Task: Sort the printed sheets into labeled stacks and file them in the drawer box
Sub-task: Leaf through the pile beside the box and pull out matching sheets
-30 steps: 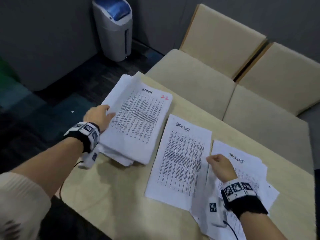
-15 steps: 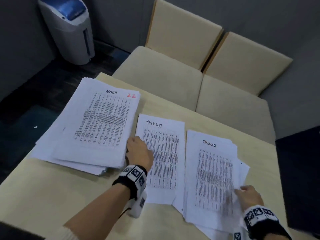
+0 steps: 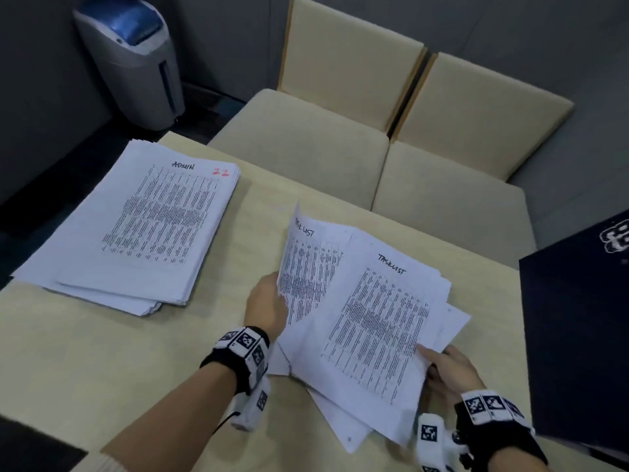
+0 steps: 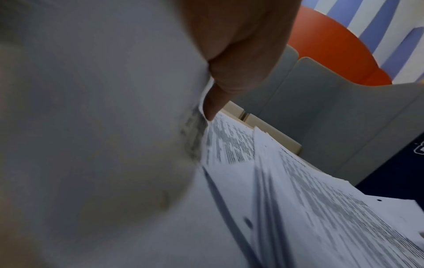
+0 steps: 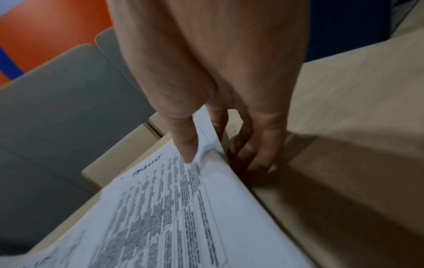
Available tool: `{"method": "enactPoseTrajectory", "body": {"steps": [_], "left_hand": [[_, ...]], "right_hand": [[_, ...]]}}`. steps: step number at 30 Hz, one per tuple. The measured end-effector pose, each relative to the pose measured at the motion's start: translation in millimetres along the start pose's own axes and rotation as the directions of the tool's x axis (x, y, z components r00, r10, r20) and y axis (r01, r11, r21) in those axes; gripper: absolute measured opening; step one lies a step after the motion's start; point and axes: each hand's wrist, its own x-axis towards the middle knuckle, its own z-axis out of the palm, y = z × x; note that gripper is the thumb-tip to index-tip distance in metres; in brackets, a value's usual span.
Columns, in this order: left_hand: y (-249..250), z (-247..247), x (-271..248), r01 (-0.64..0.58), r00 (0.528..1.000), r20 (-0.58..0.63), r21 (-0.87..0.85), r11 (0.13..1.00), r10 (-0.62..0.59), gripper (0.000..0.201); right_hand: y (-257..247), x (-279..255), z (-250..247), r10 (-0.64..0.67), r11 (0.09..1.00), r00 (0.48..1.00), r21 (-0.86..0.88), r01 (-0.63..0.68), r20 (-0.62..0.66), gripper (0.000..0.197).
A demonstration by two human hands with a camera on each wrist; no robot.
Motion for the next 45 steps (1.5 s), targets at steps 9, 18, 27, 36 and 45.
{"method": "enactPoseTrajectory", "body": {"steps": [9,18,27,36,45], "left_hand": [[5.1,28.5,-16.3,0.094,0.923,0.381,-0.098,0.991,-0.049,0.011],[15.5,49.6,-21.9,0.17,0.927,0.365,-0.21,0.963,-0.085,0.054],[23.7,54.4,-40.5,0.314,0.771,0.636,-0.344,0.885,-0.027,0.078],[76.5,9.6,-36.7,0.001,0.973,0.191,-0.561,0.828,0.128,0.039],[106.9,-52.6,-38.1,-0.351,0.935,-0.216,-0.674,0.65,0.281,0.06]], "right_hand": [[-2.4,1.9,-16.9,-0.232,0.965,0.972,-0.113,0.236,0.049,0.035],[6.5,2.8,-15.9,-0.15,0.972,0.984,0.194,0.13,0.093,0.019],[-6.5,-11.8,-9.9,-0.192,0.943,0.936,0.321,0.092,0.296,0.064],[-85.8,-69.5,24.3,-0.561,0.766,0.819,0.452,0.456,0.124,0.041],[-138.2,-104.5,39.8,-0.775,0.578,0.632,0.397,0.713,-0.007,0.043]]}}
